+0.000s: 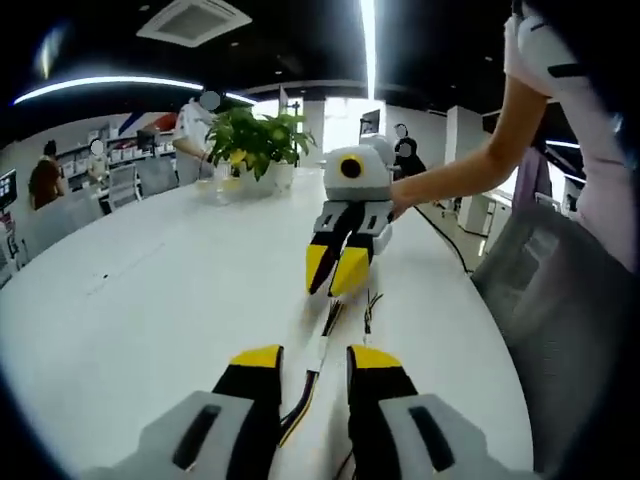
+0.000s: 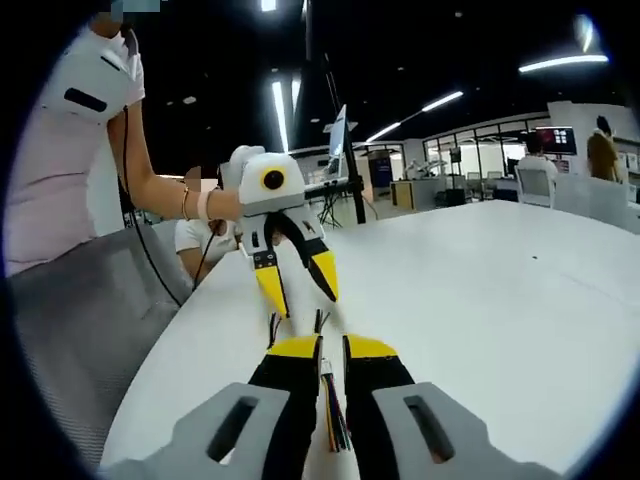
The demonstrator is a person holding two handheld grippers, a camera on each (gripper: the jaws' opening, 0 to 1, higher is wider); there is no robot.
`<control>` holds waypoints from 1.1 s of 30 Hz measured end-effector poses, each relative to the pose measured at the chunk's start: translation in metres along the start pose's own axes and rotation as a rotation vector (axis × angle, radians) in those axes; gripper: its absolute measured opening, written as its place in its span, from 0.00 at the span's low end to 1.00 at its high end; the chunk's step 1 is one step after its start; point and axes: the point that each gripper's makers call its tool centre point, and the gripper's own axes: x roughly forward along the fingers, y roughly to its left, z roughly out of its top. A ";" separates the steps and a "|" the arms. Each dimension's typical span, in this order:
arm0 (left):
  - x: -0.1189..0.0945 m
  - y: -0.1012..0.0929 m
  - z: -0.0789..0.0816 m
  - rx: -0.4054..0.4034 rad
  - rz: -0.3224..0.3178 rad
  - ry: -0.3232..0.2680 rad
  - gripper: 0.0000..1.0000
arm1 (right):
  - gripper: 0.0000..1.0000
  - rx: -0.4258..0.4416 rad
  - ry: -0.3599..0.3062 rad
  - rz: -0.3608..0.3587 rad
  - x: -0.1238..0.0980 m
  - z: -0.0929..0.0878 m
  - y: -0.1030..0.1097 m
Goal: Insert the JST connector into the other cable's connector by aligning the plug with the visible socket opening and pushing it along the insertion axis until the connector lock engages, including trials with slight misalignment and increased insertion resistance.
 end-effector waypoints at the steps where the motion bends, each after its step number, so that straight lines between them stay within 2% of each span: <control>1: 0.000 -0.006 0.001 -0.001 0.001 -0.001 0.20 | 0.05 0.005 0.001 -0.002 -0.001 0.000 0.001; 5: -0.007 -0.017 -0.002 -0.004 0.000 0.016 0.17 | 0.03 0.038 -0.009 -0.011 -0.009 0.000 0.005; 10: -0.018 -0.025 -0.002 -0.018 0.028 0.005 0.17 | 0.02 0.044 -0.005 -0.024 -0.017 -0.002 0.011; 17: -0.023 -0.036 -0.011 -0.032 0.046 0.015 0.17 | 0.00 0.085 0.013 0.000 -0.020 -0.009 0.024; 19: -0.023 -0.037 -0.013 -0.042 0.057 0.024 0.17 | 0.00 0.095 0.009 0.038 -0.018 -0.010 0.036; 21: -0.024 -0.038 -0.015 -0.063 0.078 0.035 0.16 | 0.00 0.084 0.042 0.039 -0.017 -0.016 0.040; 23: -0.025 -0.041 -0.013 -0.074 0.078 0.015 0.14 | 0.00 0.073 0.063 0.041 -0.016 -0.020 0.043; 24: -0.024 -0.042 -0.010 -0.106 0.083 -0.007 0.14 | 0.00 0.085 0.076 0.059 -0.016 -0.023 0.048; 27: -0.024 -0.044 -0.011 -0.130 0.093 -0.011 0.14 | 0.00 0.093 0.171 0.050 -0.017 -0.041 0.050; 30: -0.022 -0.046 -0.016 -0.158 0.099 0.001 0.13 | 0.00 0.063 0.162 0.051 -0.015 -0.041 0.053; 31: -0.020 -0.051 -0.023 -0.214 0.089 0.038 0.13 | 0.00 0.060 0.152 0.046 -0.014 -0.038 0.052; 33: -0.017 -0.052 -0.023 -0.181 0.090 0.032 0.12 | 0.00 0.049 0.137 0.034 -0.013 -0.033 0.049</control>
